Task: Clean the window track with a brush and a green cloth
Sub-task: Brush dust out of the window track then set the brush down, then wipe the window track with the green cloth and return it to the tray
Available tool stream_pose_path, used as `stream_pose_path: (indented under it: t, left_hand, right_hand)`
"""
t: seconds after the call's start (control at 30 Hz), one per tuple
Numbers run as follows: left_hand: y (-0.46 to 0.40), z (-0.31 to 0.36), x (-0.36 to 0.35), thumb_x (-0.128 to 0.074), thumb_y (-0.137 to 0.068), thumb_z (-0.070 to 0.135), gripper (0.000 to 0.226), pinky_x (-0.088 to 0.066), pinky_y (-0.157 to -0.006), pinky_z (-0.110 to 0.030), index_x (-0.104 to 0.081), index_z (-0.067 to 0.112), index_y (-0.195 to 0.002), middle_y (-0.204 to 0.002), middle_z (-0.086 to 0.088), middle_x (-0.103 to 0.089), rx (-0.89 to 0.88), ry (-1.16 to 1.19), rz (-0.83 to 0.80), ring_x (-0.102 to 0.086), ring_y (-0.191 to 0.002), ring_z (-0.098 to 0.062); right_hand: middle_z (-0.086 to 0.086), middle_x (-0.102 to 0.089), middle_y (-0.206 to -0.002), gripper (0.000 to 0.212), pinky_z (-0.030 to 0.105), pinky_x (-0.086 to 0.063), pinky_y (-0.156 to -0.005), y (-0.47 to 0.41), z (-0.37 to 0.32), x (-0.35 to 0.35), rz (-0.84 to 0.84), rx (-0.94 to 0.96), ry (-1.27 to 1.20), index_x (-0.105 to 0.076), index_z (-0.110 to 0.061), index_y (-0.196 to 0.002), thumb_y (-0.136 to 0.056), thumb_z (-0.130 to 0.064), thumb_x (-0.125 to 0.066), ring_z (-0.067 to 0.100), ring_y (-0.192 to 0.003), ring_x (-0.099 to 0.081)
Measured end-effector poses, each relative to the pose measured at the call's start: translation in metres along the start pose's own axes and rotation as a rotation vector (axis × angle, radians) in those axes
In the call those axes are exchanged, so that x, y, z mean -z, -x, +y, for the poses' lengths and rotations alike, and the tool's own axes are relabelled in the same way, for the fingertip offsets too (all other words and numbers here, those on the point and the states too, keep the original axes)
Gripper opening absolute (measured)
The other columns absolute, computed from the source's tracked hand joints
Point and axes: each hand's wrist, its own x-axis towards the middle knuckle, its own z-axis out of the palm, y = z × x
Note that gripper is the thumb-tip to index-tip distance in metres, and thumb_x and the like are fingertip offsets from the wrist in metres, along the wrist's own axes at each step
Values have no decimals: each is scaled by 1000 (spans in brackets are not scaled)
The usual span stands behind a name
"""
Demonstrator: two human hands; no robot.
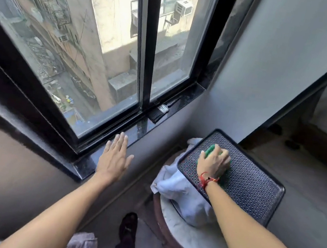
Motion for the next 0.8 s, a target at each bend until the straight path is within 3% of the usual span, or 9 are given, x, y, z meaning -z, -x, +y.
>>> stream_pose_path:
  t: [0.23,0.33,0.4,0.47,0.57,0.63,0.67,0.73,0.8]
  left_hand:
    - [32,-35,-3,-34,-106,45,74,-12,-127,-47,-5,2,-160,-170,-15,-3,142,-34,-22,-2,-157,-27]
    - [34,-42,-5,-36,-106,44,73,-14,-127,-48,-7,2,-160,-170,-15,-4,152,-25,-19,-5,-157,-27]
    - [34,-43,-6,-37,-106,43,74,-13,-127,-48,-7,2,-160,-170,-15,-4,152,-16,-22,-5,-157,-27]
    - [35,-43,-8,-38,-106,43,74,-14,-127,-48,-8,2,-160,-170,-15,-5,154,-2,-16,-5,-157,-27]
    - [39,-43,-9,-36,-106,43,73,-14,-127,-48,-7,2,-160,-170,-15,-5,163,2,-5,-4,-157,-27]
    - [41,-42,-9,-35,-107,44,74,-13,-127,-48,-6,2,-160,-170,-15,-4,169,20,1,-3,-157,-27]
    - [44,-42,-9,-35,-107,44,74,-12,-127,-48,-5,2,-159,-170,-15,-3,177,27,10,-2,-157,-27]
    - [49,-41,-10,-35,-107,44,75,-11,-128,-48,-4,0,-159,-169,-18,-2,203,37,23,-1,-157,-29]
    - [55,-39,-13,-37,-106,44,79,-8,-128,-48,-3,-3,-158,-168,-22,0,238,61,28,0,-157,-33]
  right_hand:
    - [37,-33,-146,76,52,-34,-115,1,16,6,-164,-545,-257,-37,12,-138,-85,-27,-76,51,-136,-38]
    - [37,-42,-145,81,51,-42,-110,-4,20,5,-203,-663,-305,-38,13,-138,-83,-31,-78,47,-135,-47]
    - [30,-60,-131,70,44,-52,-97,-7,22,6,-213,-699,-404,-53,11,-127,-78,-29,-81,40,-122,-62]
    - [20,-69,-96,40,41,-56,-90,-8,21,7,-182,-731,-513,-62,6,-92,-73,-21,-84,32,-99,-67]
    - [12,-62,-74,38,50,-59,-90,-12,11,11,-115,-744,-750,-44,-11,-63,-68,-8,-81,24,-84,-59]
    - [24,-73,-100,25,54,-59,-85,-17,0,12,-67,-700,-733,-61,-3,-76,-65,-15,-79,30,-85,-68]
    - [25,-72,-112,36,53,-58,-88,-21,-8,11,-67,-651,-701,-67,1,-93,-66,-20,-79,35,-94,-70]
    - [25,-65,-128,56,49,-54,-97,-25,-32,11,-88,-505,-732,-59,2,-123,-76,-20,-79,38,-112,-67]
    - [23,-65,-127,53,38,-53,-95,-27,-58,7,-124,-320,-751,-54,0,-126,-81,-17,-77,37,-114,-66]
